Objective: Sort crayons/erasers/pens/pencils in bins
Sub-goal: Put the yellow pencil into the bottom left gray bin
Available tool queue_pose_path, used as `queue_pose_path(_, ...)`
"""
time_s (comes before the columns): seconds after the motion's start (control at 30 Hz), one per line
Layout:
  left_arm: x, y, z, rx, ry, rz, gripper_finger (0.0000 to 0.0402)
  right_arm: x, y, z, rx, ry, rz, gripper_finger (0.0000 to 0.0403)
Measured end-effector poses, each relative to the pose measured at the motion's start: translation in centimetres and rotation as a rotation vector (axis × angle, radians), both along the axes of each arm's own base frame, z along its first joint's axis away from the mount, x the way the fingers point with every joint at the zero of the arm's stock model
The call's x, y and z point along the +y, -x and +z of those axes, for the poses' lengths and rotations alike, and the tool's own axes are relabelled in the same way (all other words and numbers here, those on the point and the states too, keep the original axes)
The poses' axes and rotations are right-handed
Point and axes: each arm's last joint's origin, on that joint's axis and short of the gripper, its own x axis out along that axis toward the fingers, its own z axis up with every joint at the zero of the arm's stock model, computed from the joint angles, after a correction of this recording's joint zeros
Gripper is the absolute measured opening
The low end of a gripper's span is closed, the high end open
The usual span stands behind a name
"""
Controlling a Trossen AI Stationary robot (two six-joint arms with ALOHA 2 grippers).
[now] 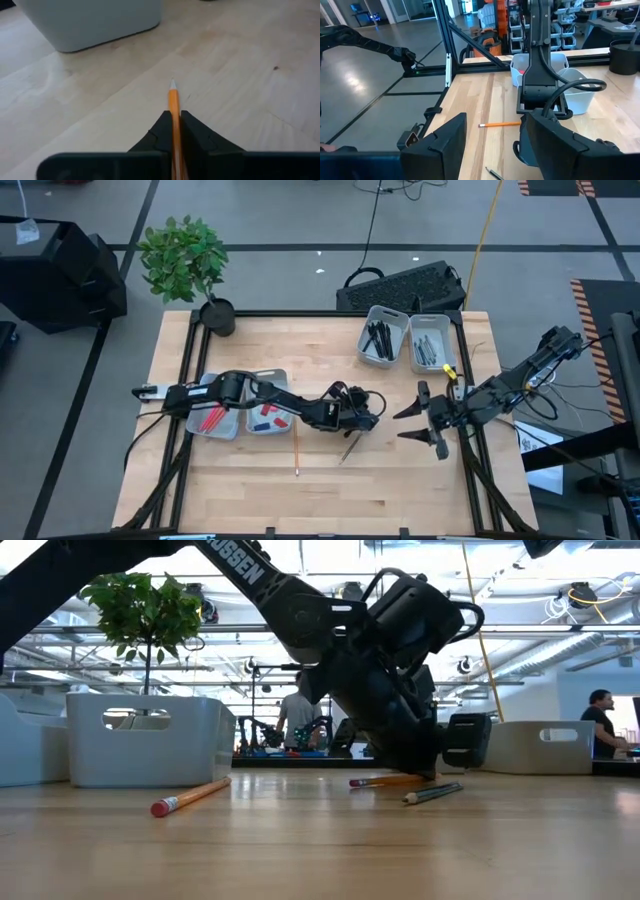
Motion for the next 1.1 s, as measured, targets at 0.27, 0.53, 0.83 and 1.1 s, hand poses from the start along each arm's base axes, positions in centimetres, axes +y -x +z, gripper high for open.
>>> queue_pose_path(0.27, 0.0, 0.1, 1.7, -0.005, -0.009, -0.001, 0.0028, -0.2, 0.2, 0.2, -0.015, 0.021, 0.001, 0.0201)
queue_pose_path(0.53, -0.6, 0.5, 6.3, -0.078, 0.005, -0.011, 0.0030, -0.2, 0.3, 0.3, -0.020, 0.031, 0.003, 0.0201)
queue_pose_path(0.83, -2.1, 3.8, 12.7, -0.012, 0.057, 0.019, 0.0030, -0.5, 0.7, 0.7, -0.049, 0.022, 0.005, 0.0201)
queue_pose_path(1.1, -5.2, 10.8, 19.3, 0.114, 0.046, 0.090, 0.0030, -0.9, 1.2, 1.1, -0.070, 0.006, 0.002, 0.0201)
